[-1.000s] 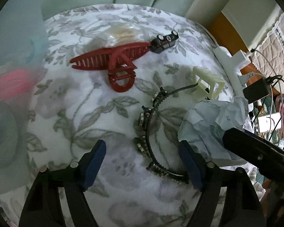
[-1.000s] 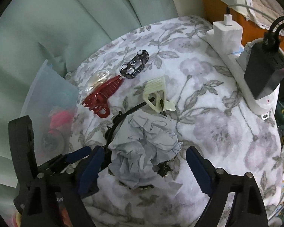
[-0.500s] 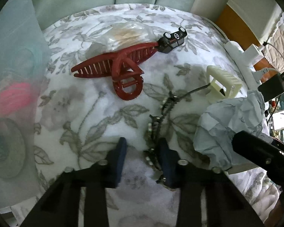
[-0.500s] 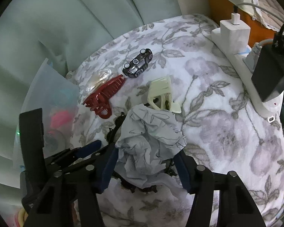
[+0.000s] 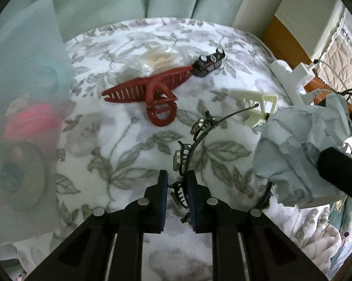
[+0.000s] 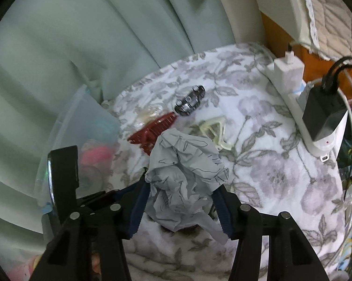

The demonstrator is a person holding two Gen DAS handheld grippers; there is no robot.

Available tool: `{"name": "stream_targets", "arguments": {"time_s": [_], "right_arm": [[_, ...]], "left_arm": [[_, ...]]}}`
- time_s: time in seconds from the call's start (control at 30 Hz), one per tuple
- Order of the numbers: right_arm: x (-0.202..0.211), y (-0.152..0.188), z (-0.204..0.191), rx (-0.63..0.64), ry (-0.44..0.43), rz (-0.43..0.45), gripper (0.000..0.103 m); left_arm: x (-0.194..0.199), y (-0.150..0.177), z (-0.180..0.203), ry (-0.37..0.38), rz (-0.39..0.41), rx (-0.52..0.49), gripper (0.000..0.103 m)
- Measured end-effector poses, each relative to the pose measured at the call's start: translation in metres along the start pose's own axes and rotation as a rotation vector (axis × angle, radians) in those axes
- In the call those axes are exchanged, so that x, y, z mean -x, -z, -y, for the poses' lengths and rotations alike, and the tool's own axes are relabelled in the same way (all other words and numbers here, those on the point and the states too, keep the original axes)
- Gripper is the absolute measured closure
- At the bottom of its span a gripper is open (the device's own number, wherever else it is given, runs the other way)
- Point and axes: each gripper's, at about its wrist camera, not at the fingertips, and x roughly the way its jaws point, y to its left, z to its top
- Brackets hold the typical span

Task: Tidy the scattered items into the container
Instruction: 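Close the left gripper on the black beaded headband while the right gripper closes on the crumpled grey paper, then lift the headband and grey paper and carry them over the clear box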

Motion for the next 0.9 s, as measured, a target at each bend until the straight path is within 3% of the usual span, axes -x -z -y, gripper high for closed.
{"name": "stream_targets", "arguments": {"time_s": [0.9], "right_arm": [[0.13,-0.013,-0.053,0.063,-0.098,0.308,0.046]], "left_arm": [[0.162,-0.012,-0.01,0.044,0.399,0.0,0.087]]}}
